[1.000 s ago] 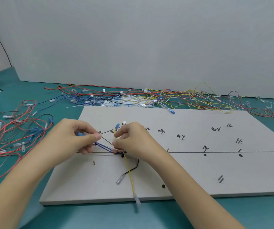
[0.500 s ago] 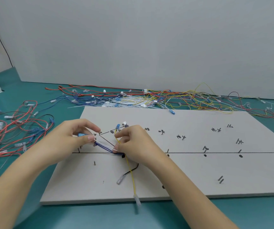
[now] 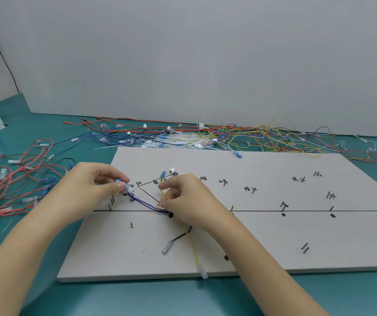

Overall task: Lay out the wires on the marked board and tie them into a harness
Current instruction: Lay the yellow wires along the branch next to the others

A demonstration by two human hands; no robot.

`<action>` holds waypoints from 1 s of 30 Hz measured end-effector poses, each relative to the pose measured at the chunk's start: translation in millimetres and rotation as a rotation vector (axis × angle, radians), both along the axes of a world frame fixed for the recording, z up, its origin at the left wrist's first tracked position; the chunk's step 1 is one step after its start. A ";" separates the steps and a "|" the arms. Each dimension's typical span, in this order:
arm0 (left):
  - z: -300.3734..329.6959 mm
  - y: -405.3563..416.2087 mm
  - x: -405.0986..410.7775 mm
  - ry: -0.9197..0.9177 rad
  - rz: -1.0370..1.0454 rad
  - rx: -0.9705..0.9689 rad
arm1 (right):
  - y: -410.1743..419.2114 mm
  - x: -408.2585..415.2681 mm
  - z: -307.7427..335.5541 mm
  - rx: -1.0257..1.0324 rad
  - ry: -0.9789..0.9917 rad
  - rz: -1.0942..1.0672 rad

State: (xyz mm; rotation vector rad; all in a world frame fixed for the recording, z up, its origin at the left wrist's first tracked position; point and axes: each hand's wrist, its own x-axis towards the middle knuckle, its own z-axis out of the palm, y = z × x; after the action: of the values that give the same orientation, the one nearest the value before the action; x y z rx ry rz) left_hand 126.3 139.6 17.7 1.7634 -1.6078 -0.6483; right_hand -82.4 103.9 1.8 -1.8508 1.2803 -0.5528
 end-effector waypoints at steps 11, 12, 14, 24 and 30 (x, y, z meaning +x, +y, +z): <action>-5.6 -3.5 -4.9 -0.096 0.028 -0.028 | 3.8 -2.2 0.6 0.022 -0.017 0.039; -5.8 -3.5 -5.0 -0.106 0.028 -0.027 | 4.2 -2.1 -0.1 0.019 -0.024 0.039; -6.4 -3.7 -5.8 -0.131 0.032 -0.029 | 4.3 -1.5 -1.2 0.012 -0.032 0.034; -12.2 -5.8 -13.7 -0.138 0.098 -0.045 | 4.2 4.1 -5.9 -0.041 0.007 0.020; -17.0 -7.4 -15.2 -0.229 0.124 -0.016 | 4.9 5.1 -6.0 -0.043 0.003 0.018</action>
State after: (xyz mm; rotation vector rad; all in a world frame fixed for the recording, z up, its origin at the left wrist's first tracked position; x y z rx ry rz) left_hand 111.1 132.2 0.7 1.9652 -1.6304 -0.3862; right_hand -77.3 108.8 -4.2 -1.8972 1.2614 -0.5728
